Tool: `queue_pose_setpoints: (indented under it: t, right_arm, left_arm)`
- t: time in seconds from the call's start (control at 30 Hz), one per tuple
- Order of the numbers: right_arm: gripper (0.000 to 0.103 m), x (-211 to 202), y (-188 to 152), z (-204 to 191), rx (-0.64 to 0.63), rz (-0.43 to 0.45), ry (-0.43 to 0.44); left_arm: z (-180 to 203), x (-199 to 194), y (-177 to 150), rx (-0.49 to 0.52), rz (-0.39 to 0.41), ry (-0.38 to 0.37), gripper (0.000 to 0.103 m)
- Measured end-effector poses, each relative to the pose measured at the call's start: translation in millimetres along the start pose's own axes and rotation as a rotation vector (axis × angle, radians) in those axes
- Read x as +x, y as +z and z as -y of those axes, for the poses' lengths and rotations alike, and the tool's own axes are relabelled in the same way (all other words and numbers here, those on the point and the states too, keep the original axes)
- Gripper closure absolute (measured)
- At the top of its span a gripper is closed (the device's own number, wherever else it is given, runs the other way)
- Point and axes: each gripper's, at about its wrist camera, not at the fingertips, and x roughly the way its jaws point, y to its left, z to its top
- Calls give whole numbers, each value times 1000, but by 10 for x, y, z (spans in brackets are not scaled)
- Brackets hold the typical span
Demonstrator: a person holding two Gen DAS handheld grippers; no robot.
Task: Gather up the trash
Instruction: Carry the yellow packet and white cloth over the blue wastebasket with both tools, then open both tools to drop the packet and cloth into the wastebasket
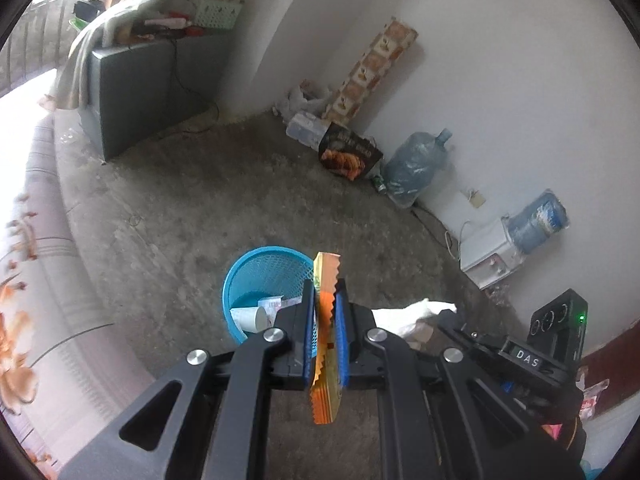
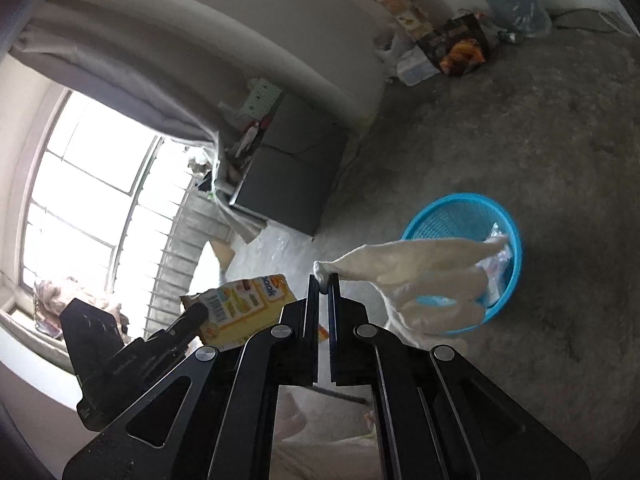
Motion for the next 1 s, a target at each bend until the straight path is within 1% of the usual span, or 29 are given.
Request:
queue_pose_setpoints:
  t: [0.13, 0.4, 0.57, 0.67, 0.77, 0.8, 0.83, 0.9, 0.93, 0.97, 1.0]
  right_arm:
    - [100, 39, 84, 98, 15, 3, -18]
    - [100, 193, 153, 294, 41, -7, -94]
    - [100, 324, 200, 409, 81, -21, -110]
    - [100, 430, 267, 397, 81, -28, -120]
    - [100, 573, 369, 360, 67, -24, -128]
    - [100, 628, 412, 349, 65, -20, -135]
    - [97, 685, 447, 342, 62, -18, -144]
    - [92, 831, 508, 371, 63, -33, -181]
    - [81, 913, 519, 404, 66, -54, -209]
    - [66, 991, 509, 460, 77, -76, -238]
    - [61, 1036, 484, 510, 84, -94, -257]
  left_arm:
    - [27, 212, 52, -4, -21, 6, 94]
    - [-13, 558, 101, -29, -84, -7, 94]
    - [6, 867, 126, -17, -134, 17, 94]
    - [45, 978, 174, -2, -114, 37, 94]
    - [83, 1072, 324, 13, -49, 58, 92]
    - [90, 1098, 375, 19, -30, 71, 83]
    - [94, 1123, 424, 24, -15, 83, 66]
    - [71, 1136, 501, 22, 19, 119, 46]
    - [56, 1092, 520, 14, 48, 130, 43]
    - [43, 1043, 532, 9, 67, 127, 40]
    - [33, 988, 534, 6, 77, 121, 35]
